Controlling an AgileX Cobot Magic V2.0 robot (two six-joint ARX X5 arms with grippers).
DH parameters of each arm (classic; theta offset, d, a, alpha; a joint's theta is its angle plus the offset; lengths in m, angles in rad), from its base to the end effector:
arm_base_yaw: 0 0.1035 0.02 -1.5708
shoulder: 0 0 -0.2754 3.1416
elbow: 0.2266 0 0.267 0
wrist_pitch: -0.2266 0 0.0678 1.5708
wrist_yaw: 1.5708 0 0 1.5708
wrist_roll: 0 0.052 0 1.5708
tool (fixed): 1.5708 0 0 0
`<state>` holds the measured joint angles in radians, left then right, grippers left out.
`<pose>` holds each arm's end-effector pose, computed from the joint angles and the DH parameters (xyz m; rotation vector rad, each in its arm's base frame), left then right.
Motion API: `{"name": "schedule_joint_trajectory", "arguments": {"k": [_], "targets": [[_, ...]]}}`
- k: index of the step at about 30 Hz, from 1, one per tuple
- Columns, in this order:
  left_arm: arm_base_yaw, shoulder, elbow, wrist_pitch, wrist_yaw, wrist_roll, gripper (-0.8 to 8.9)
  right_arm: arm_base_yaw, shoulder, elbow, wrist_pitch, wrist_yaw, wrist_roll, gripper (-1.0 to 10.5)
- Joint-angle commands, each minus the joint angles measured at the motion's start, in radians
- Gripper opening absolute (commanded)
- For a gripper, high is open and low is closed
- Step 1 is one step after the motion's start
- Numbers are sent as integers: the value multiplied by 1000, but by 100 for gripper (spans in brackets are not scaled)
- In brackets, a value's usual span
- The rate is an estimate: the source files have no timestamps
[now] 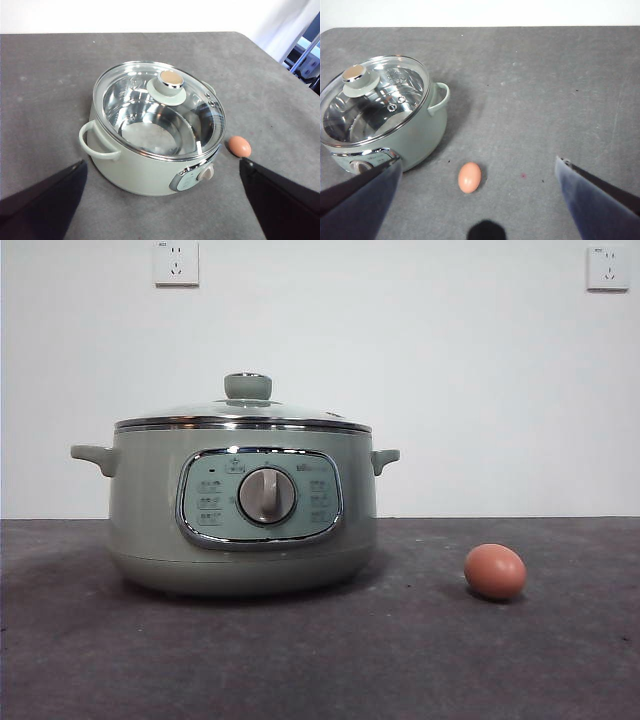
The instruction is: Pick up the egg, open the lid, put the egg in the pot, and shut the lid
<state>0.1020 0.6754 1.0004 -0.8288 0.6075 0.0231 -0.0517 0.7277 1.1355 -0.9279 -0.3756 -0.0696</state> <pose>0.1316 -0.0164 0.3623 -0.1547 0.4715 -0.5000 0.1310 0.0123 0.3872 0.0433 0.4989 0.3340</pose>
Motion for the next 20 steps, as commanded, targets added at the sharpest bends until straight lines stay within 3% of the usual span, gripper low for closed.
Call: {"name": "schedule_joint_trajectory", "arguments": {"k": [1, 4, 10, 20], "targets": [[-1, 23, 6, 31, 38, -3, 616, 0, 8, 2, 2, -12, -1, 599], [-18, 61, 10, 90, 97, -56, 616, 0, 16, 2, 2, -34, 0, 599], [-92, 204, 110, 113, 96, -53, 616, 0, 46, 2, 0, -38, 1, 599], [-321, 537, 405, 112, -109, 19, 616, 0, 124, 2, -4, -64, 6, 599]]}}
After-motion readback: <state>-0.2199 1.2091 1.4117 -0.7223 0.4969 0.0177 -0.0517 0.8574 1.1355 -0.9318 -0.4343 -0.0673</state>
